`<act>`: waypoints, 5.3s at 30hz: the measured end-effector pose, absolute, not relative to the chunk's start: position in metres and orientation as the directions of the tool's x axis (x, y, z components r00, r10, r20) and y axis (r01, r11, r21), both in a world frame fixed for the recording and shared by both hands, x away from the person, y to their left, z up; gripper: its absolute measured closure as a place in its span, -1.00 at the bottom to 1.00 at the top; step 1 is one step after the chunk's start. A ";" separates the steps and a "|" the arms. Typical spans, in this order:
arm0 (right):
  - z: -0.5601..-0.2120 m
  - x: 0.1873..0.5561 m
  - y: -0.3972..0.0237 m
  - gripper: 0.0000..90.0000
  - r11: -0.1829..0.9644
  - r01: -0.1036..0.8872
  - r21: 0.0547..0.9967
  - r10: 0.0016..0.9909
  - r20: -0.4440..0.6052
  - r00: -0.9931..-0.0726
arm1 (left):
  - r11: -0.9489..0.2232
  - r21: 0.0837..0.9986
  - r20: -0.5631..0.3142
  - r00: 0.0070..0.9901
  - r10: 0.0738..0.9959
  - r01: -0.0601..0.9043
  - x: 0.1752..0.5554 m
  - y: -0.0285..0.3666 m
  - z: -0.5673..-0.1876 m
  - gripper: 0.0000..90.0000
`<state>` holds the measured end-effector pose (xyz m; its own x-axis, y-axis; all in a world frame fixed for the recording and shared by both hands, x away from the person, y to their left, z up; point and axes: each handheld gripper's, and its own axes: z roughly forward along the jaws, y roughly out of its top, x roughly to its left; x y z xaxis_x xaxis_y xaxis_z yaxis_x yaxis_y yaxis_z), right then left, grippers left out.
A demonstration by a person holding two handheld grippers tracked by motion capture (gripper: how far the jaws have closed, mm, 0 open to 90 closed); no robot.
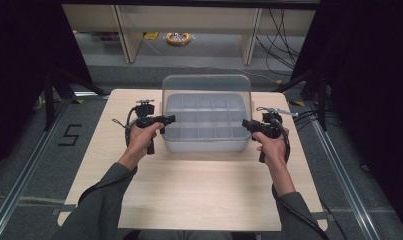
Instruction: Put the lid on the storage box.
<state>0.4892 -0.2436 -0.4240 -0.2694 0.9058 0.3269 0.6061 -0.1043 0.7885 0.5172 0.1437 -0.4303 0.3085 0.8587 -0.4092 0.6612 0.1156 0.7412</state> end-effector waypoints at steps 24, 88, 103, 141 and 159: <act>-0.442 0.505 -0.243 0.25 -0.138 0.641 0.755 0.900 0.365 -0.237 | 0.104 0.754 -0.370 0.289 0.883 0.648 0.523 0.141 -0.446 0.01; -0.452 0.517 -0.235 -0.12 -0.103 0.670 0.736 0.921 0.324 -0.214 | 0.156 0.715 -0.424 0.245 0.872 0.681 0.523 0.150 -0.462 -0.10; -0.449 0.519 -0.231 -0.18 -0.058 0.663 0.747 0.930 0.282 -0.237 | 0.151 0.723 -0.415 0.248 0.876 0.675 0.526 0.147 -0.457 0.05; -0.452 0.539 -0.243 0.14 -0.209 0.647 0.734 0.887 0.420 -0.189 | 0.298 0.679 -0.535 0.175 0.826 0.671 0.561 0.159 -0.462 0.38; -0.451 0.533 -0.246 0.05 -0.189 0.625 0.758 0.884 0.408 -0.228 | 0.298 0.692 -0.533 0.188 0.825 0.658 0.556 0.161 -0.451 0.39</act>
<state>0.5331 -0.2456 -0.4509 -0.2279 0.8839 0.4084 0.6248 -0.1889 0.7576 0.5558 0.1614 -0.4512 0.1878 0.8248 -0.5333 0.6577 0.2977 0.6920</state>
